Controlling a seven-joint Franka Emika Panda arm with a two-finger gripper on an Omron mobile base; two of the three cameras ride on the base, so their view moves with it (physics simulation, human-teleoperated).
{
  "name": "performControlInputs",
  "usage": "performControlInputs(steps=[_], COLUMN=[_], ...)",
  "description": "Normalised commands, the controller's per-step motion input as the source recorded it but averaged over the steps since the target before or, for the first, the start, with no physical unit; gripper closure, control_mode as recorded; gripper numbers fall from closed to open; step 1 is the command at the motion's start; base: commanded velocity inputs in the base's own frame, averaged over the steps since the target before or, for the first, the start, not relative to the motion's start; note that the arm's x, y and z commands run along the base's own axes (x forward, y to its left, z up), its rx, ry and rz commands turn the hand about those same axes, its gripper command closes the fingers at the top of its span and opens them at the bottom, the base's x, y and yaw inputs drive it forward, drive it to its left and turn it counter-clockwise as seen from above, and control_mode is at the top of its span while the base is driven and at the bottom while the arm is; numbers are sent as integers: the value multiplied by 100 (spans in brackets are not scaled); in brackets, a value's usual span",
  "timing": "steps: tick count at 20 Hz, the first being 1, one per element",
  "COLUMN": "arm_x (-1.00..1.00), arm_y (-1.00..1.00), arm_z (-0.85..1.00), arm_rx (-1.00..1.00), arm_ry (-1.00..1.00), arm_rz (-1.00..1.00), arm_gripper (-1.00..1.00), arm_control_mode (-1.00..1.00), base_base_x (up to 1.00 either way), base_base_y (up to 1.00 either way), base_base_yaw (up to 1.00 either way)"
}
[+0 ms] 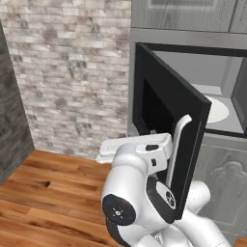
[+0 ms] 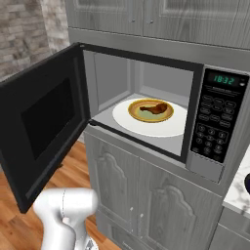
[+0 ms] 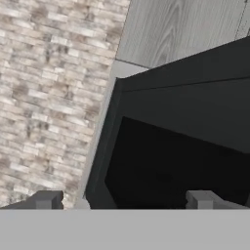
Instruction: Pick the chicken drumstick from the counter and place it in the microwave. Then turn on the microwave.
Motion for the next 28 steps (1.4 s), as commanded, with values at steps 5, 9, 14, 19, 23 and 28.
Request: performControlInputs(steps=[5,9,14,19,23,28], arm_x=[-2,-5,-5,0,0,1], arm_y=[-61,-62,-65,-62,-62,-55], arm_z=[0,0,0,0,0,0], arm_rx=[0,0,0,0,1,2], arm_ry=[0,-2,-6,-5,-4,-5], arm_rz=[1,0,0,0,0,0], arm_gripper=[-100,-100,-100,-100,-100,-100], arm_control_mode=[-100,-100,-100,-100,-100,-100], base_base_x=[0,0,0,0,0,0], base_base_y=[0,0,0,0,0,0], base_base_yaw=[0,0,0,0,0,0])
